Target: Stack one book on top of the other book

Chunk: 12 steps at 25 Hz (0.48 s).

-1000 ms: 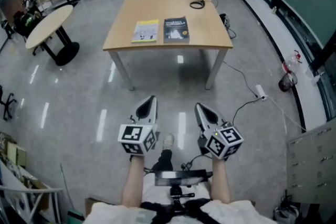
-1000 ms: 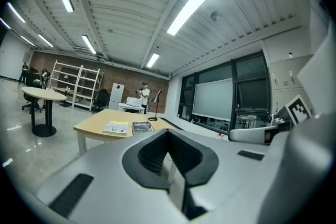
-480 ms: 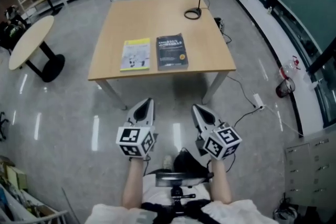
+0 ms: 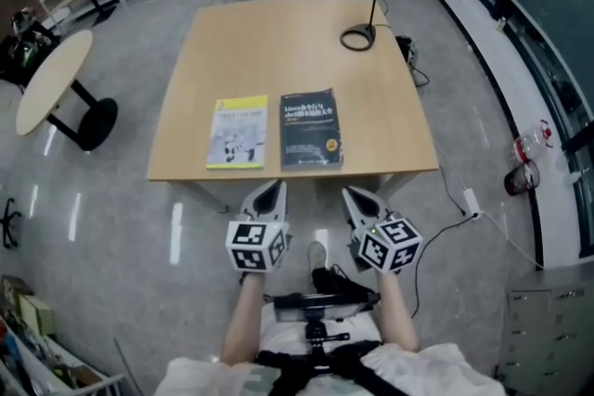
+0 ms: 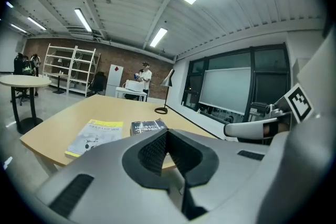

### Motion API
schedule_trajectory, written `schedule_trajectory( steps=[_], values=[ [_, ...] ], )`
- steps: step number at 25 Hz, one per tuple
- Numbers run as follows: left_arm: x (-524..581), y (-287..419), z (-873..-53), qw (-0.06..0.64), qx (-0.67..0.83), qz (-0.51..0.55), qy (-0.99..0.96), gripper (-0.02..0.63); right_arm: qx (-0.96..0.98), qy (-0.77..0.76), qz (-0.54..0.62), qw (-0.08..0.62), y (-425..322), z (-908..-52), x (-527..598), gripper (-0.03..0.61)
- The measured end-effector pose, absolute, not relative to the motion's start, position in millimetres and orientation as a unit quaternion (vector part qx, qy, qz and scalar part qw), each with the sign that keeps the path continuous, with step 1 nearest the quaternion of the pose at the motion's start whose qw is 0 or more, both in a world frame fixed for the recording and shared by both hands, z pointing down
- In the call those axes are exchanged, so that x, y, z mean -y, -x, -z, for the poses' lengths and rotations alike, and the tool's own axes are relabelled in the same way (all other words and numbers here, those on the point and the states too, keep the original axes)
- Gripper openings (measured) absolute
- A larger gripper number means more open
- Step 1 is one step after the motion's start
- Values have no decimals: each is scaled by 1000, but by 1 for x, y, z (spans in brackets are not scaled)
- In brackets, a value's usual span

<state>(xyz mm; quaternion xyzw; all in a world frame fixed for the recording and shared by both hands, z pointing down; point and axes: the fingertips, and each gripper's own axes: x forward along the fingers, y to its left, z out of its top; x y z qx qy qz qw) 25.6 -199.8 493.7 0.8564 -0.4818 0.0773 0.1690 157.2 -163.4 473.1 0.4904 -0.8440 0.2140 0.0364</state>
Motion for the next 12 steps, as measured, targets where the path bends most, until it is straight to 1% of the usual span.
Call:
schedule_trajectory(
  steps=[5,8,12],
  values=[
    [269,-45,-531,198,489,-106,-843,-6,852,-459,-243,71,-160,-517,244,-5],
    [298,-50,-555,211,483,-144,-838,-6,850,-441,-275,87,-158,-547,281,-5],
    [329,-51,-583,231,487,-178,-824,-6,831,-449,-297,139,-163,-586,314,-5]
  ],
)
